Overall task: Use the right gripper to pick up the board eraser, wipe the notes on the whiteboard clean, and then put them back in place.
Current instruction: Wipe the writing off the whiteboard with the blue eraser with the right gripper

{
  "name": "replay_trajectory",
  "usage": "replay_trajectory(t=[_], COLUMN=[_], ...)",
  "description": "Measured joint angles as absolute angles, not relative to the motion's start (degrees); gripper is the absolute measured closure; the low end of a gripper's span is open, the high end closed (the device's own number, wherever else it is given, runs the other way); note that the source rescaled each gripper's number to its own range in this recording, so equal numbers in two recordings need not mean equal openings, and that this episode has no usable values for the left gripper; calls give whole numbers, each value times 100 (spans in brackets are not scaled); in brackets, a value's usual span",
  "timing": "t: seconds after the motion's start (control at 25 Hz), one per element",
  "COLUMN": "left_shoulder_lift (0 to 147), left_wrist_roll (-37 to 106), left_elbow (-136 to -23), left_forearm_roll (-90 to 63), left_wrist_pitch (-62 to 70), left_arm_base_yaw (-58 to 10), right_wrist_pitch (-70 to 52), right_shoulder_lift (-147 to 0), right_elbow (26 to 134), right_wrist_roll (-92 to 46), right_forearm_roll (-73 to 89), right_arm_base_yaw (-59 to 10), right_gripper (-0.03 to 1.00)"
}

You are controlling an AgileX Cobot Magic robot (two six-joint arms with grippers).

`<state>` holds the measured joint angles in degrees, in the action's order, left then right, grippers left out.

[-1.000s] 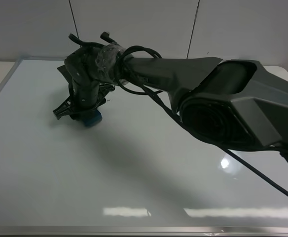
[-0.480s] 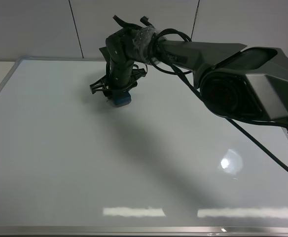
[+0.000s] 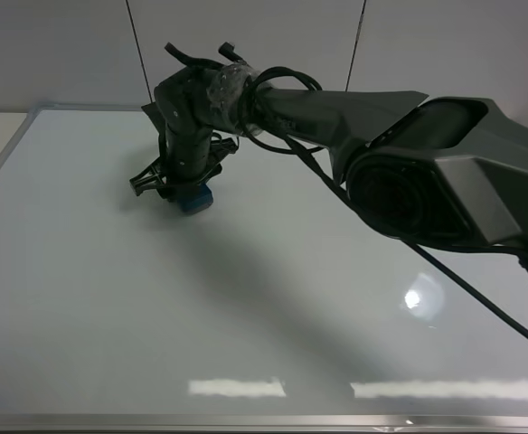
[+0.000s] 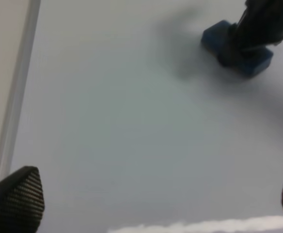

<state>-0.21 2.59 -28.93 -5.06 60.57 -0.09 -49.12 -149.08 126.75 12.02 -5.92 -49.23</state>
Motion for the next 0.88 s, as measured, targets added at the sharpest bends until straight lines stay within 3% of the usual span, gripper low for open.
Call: replay_trajectory(t=[0.44, 0.88], left_shoulder_lift=[-21, -21], left_wrist_roll=[259, 259], left_elbow=[-2893, -2893], left_forearm_roll=[-506, -506], left_wrist_pitch=[6057, 6057], left_arm_base_yaw=[-9, -9], right_wrist_pitch=[-4787, -5015], right_shoulder_lift=[-14937, -14904], right_elbow=[12675, 12675], right_wrist_roll=[1230, 1511], right_forearm_roll=[-649, -789], right_arm_base_yaw=[-5233, -4370], right_gripper=[96, 96])
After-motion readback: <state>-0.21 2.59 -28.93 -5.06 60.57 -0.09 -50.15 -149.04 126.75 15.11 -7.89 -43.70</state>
